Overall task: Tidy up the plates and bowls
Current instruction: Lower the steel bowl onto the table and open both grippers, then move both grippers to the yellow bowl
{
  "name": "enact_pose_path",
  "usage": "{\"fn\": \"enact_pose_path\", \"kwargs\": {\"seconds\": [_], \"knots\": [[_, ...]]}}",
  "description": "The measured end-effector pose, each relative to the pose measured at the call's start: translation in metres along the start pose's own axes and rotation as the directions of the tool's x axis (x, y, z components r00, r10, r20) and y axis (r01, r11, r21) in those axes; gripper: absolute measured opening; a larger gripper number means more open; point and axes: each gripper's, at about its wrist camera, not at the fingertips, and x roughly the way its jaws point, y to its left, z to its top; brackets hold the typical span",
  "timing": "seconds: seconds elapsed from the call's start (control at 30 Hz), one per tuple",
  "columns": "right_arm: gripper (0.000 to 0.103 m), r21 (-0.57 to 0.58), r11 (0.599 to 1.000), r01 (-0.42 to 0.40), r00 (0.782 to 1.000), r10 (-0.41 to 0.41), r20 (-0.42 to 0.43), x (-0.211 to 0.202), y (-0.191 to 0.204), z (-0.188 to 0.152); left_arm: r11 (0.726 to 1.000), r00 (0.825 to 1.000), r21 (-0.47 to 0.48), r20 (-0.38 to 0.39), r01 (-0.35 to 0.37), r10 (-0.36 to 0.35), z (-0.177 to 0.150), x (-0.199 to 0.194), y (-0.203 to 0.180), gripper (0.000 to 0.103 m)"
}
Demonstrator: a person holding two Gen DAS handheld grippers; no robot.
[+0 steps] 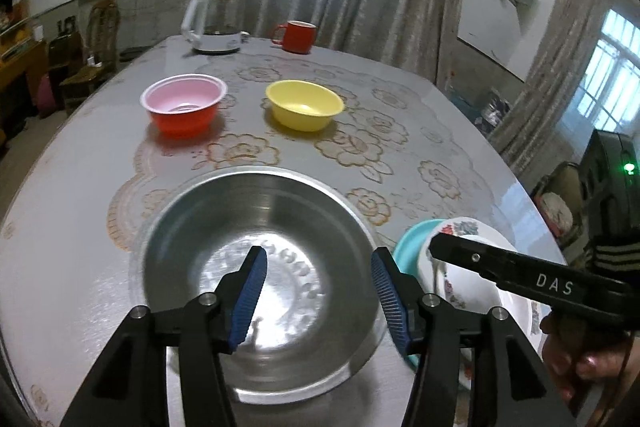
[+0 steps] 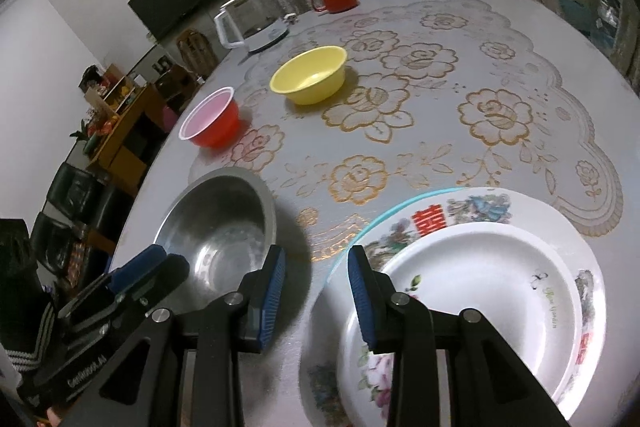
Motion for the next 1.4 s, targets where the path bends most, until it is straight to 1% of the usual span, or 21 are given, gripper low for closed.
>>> {"fn": "enact_pose_path", "kwargs": {"seconds": [0.2, 0.27, 0.33, 0.5, 0.67, 0.9, 0.93, 1.0, 1.07, 1.23, 1.4], "knots": [[0.034, 0.011, 1.000, -0.020, 1.000, 0.019, 0.013, -0.003, -0.007, 0.004, 0.999, 0.999, 0.019, -0.017, 0.027, -0.027, 0.004, 0.009, -0.012, 0.057], [0.034, 0.014, 1.000, -0.022, 1.000, 0.021, 0.014, -0.003, -0.008, 0.005, 0.999, 0.999, 0.012, -0.020, 0.036, -0.036, 0.006, 0.012, -0.013, 0.061], [0.034, 0.016, 1.000, -0.020, 1.000, 0.020, 0.014, -0.002, -0.010, 0.005, 0.999, 0.999, 0.004, -0.025, 0.048, -0.047, 0.007, 0.015, -0.014, 0.062], [0.034, 0.035, 0.999, -0.013, 1.000, 0.013, 0.003, 0.000, -0.016, 0.005, 0.999, 0.998, 0.009, -0.039, 0.051, -0.050, 0.011, 0.023, -0.018, 0.062], [0.034, 0.045, 0.999, -0.008, 1.000, 0.007, 0.011, -0.002, -0.021, 0.008, 0.999, 0.998, 0.018, -0.039, 0.051, -0.050, 0.017, 0.025, -0.020, 0.062], [0.034, 0.044, 0.999, 0.004, 1.000, -0.004, 0.013, -0.003, -0.024, 0.013, 0.999, 0.997, 0.008, -0.048, 0.052, -0.052, 0.031, 0.030, -0.019, 0.063], [0.034, 0.041, 0.999, 0.006, 1.000, -0.007, 0.011, -0.003, -0.024, 0.014, 0.999, 0.998, 0.014, -0.049, 0.047, -0.046, 0.034, 0.032, -0.019, 0.064], [0.034, 0.036, 0.999, 0.012, 1.000, -0.013, 0.010, -0.003, -0.025, 0.018, 0.999, 0.998, 0.030, -0.050, 0.026, -0.024, 0.040, 0.035, -0.020, 0.071], [0.034, 0.022, 0.999, 0.034, 0.999, -0.034, 0.015, -0.004, -0.025, 0.026, 0.999, 0.999, 0.035, -0.046, -0.005, 0.007, 0.049, 0.037, -0.019, 0.081], [0.034, -0.040, 0.992, 0.116, 0.993, -0.117, -0.013, 0.008, -0.028, 0.055, 0.999, 0.998, 0.035, -0.051, -0.040, 0.042, 0.070, 0.046, -0.011, 0.084], [0.034, -0.050, 0.993, 0.110, 0.993, -0.112, -0.025, 0.016, -0.033, 0.082, 0.997, 0.996, 0.009, -0.058, -0.074, 0.074, 0.096, 0.060, 0.002, 0.084]]}}
